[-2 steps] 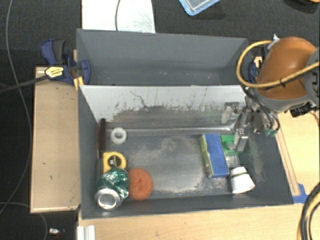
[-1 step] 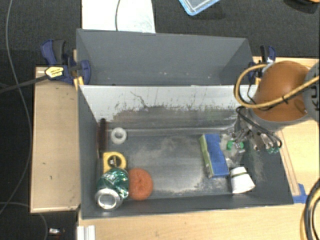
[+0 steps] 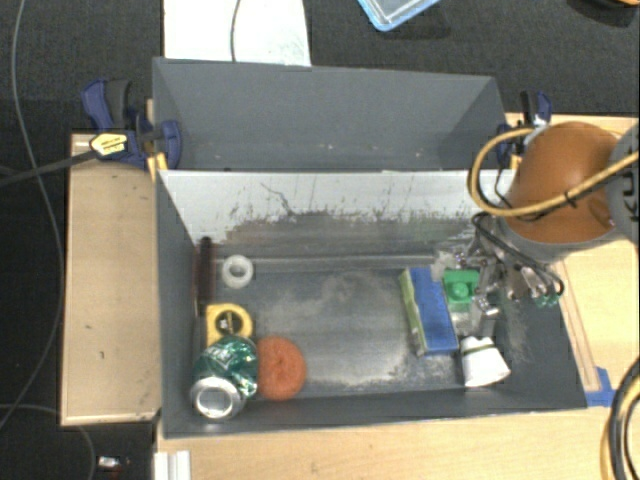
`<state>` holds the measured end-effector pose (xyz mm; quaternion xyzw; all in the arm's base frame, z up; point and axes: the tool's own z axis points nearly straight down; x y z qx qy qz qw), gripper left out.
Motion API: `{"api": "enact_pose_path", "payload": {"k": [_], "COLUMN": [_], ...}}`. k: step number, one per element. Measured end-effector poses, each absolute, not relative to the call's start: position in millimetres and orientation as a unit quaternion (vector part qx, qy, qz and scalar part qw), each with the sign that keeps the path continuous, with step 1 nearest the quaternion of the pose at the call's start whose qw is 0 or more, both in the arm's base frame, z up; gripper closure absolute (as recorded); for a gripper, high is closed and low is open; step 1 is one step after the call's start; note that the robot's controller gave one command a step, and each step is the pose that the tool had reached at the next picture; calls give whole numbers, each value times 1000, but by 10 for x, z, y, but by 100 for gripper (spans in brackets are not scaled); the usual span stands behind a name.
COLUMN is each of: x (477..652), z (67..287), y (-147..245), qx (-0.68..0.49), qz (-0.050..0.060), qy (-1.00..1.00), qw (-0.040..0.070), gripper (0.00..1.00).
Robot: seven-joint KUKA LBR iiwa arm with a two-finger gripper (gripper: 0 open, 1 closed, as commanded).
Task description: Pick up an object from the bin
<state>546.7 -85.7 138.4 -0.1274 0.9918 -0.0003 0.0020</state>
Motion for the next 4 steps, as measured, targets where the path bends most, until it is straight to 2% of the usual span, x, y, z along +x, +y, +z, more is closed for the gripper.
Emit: {"api": "enact_pose_path", "payload": {"k": [1, 2, 3, 4], "x": [5467, 5461, 5470, 5479], "z": [1384, 1067, 960, 1011], "y": [-857, -794, -855, -972], "qx": [-128, -188, -146, -38], "qz": [0, -2, 0, 0], "qy": [992, 982, 989, 999], "qw": [2, 5, 4, 5], "gripper": [0, 0, 0, 0]}}
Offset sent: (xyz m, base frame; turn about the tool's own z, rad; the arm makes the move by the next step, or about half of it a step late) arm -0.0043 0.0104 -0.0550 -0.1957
